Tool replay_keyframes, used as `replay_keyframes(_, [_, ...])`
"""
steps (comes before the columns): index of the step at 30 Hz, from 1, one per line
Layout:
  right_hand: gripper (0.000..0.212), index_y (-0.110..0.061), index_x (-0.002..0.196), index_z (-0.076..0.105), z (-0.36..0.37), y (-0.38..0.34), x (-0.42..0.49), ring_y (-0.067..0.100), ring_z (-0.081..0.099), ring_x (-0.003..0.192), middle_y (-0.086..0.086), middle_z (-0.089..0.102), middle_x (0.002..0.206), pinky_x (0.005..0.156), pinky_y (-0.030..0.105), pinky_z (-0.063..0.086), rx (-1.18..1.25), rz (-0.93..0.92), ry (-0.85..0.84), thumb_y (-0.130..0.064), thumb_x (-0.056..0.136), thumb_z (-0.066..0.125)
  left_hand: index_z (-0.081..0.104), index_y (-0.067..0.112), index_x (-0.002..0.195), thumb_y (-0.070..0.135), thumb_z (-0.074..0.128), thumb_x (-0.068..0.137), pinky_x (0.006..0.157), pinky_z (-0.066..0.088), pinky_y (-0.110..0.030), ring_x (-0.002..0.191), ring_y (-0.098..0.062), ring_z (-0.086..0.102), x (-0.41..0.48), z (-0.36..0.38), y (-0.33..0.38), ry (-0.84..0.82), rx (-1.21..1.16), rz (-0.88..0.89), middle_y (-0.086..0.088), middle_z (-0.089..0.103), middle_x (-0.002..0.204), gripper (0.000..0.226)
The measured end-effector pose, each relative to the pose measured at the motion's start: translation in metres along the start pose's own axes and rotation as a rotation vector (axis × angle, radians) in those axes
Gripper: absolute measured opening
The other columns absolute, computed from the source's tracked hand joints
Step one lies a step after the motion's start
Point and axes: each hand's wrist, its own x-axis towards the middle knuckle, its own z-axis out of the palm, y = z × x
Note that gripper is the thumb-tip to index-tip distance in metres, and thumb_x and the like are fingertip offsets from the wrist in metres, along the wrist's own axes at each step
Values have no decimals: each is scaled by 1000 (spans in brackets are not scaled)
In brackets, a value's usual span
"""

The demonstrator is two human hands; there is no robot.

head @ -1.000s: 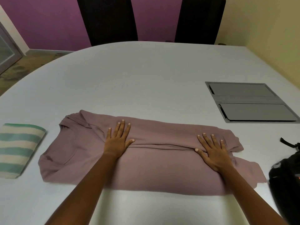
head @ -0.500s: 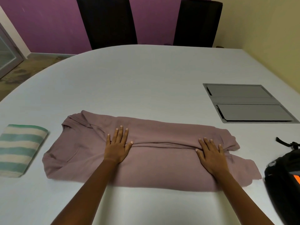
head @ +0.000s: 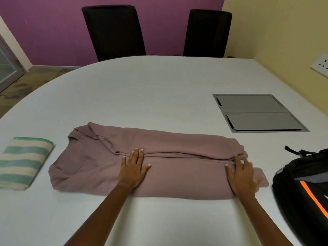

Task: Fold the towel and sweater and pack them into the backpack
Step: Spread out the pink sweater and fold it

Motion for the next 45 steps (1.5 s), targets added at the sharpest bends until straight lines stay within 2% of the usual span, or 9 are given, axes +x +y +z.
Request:
replay_keyframes(5, [74, -17, 147, 19, -14, -4, 14, 35, 14, 140, 17, 18, 152, 108, 62, 13, 401, 438, -71, -58, 89, 41, -9, 19, 149, 74, -49, 31, 117, 2, -43, 147, -21, 0, 4, 0, 24, 7, -42, 26, -6, -6, 158, 136])
replay_keyframes(17, [101, -6, 142, 24, -33, -16, 65, 41, 29, 128, 26, 28, 139, 108, 51, 23, 389, 551, -256, -75, 73, 50, -5, 24, 149, 73, -50, 31, 117, 6, -42, 147, -22, 2, 13, 1, 45, -17, -34, 5, -7, -3, 159, 136])
replay_keyframes(22, [85, -8, 134, 37, -30, -20, 71, 40, 30, 124, 20, 27, 135, 105, 52, 29, 364, 532, -291, -61, 73, 65, 60, 15, 125, 57, -7, 93, 82, 51, -49, 108, -31, 64, 18, 11, 40, 20, 37, 31, -16, 62, 124, 85])
replay_keyframes(25, [72, -4, 128, 44, -32, -25, 73, 38, 28, 123, 20, 25, 135, 105, 50, 31, 364, 530, -314, -49, 77, 66, 64, 15, 119, 51, 2, 97, 75, 54, -46, 101, -28, 68, 20, 16, 39, 25, 35, 57, -13, 67, 116, 76])
replay_keyframes(31, [55, 7, 123, 50, -37, -25, 73, 39, 45, 119, 24, 51, 128, 98, 42, 37, 501, 382, -321, -26, 83, 66, 59, 13, 126, 57, -5, 94, 82, 51, -51, 108, -32, 63, 20, 19, 38, 82, 14, 58, -17, 61, 124, 84])
replay_keyframes(34, [57, 6, 125, 49, -49, -26, 73, 38, 48, 117, 22, 52, 128, 99, 42, 39, 581, 381, -322, -24, 81, 68, 14, 18, 149, 73, -40, 57, 114, 18, -49, 143, -31, 21, 22, 16, 39, 40, -19, 56, -15, 16, 155, 120])
replay_keyframes(38, [59, 5, 126, 50, -74, -33, 75, 38, 50, 115, 22, 52, 128, 98, 44, 42, 594, 353, -279, -24, 79, 70, -9, 21, 149, 72, -51, 31, 117, 3, -43, 147, -25, -1, 17, 12, 43, 3, 0, 68, -10, -8, 158, 135])
replay_keyframes(42, [61, 3, 128, 47, -115, -56, 74, 39, 49, 117, 22, 51, 130, 97, 43, 41, 477, 244, -159, -25, 79, 70, -9, 23, 149, 78, -18, 69, 116, -3, -45, 146, -22, -7, 15, 8, 61, -76, -106, 81, -7, -13, 157, 97])
replay_keyframes(45, [65, -3, 134, 43, -142, -84, 69, 39, 49, 118, 22, 51, 131, 96, 42, 41, 373, 122, -65, -26, 80, 69, -5, 24, 150, 54, 21, 96, 115, -9, -45, 145, -20, -12, 15, 1, 79, -186, -282, 84, -4, -15, 157, 66])
